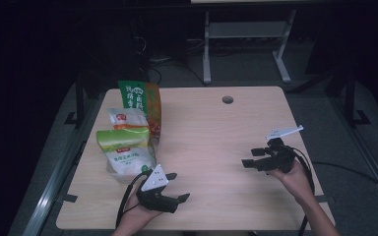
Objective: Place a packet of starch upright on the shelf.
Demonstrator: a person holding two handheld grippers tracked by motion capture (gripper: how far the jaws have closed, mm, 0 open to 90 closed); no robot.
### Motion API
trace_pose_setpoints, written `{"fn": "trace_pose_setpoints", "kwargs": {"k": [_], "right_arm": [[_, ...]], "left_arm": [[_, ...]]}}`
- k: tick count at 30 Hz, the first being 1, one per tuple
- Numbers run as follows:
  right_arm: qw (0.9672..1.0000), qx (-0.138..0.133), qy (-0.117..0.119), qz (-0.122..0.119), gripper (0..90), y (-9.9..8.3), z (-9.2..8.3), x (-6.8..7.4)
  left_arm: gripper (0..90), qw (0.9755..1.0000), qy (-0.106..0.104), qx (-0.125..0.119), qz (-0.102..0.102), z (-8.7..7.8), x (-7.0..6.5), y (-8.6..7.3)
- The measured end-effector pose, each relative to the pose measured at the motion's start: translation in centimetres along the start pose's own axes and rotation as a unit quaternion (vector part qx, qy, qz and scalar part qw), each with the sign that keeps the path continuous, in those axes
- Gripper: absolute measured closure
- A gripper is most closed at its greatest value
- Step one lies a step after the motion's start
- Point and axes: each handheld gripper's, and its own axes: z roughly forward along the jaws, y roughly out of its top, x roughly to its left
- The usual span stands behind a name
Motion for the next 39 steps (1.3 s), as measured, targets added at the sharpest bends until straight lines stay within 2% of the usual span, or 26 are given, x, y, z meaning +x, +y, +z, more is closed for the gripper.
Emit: {"fn": "trace_pose_setpoints", "kwargs": {"k": [10,14,15,23,39], "right_arm": [[0.9996,-0.006,-0.015,0.024,27.7,-2.9,-1.7,-1.0],[0.9994,-0.009,-0.018,0.028,27.5,-3.7,-2.1,-1.2],[0.9991,-0.009,-0.020,0.035,27.5,-4.3,-2.4,-1.2],[0.9984,-0.013,-0.025,0.048,27.4,-6.5,-3.4,-1.5],[0.9977,-0.025,-0.027,0.056,26.6,-9.8,-4.2,-0.3]], "left_arm": [[22.6,1.0000,0.002,0.003,0.001,0.1,0.0,-0.1],[22.5,1.0000,0.000,0.008,0.006,0.2,0.1,-0.1],[22.5,0.9999,0.000,0.009,0.009,0.3,0.1,-0.1],[22.4,0.9999,-0.001,0.009,0.008,0.3,0.1,-0.1],[22.1,0.9999,-0.002,0.011,0.008,0.2,-0.3,-0.4]]}}
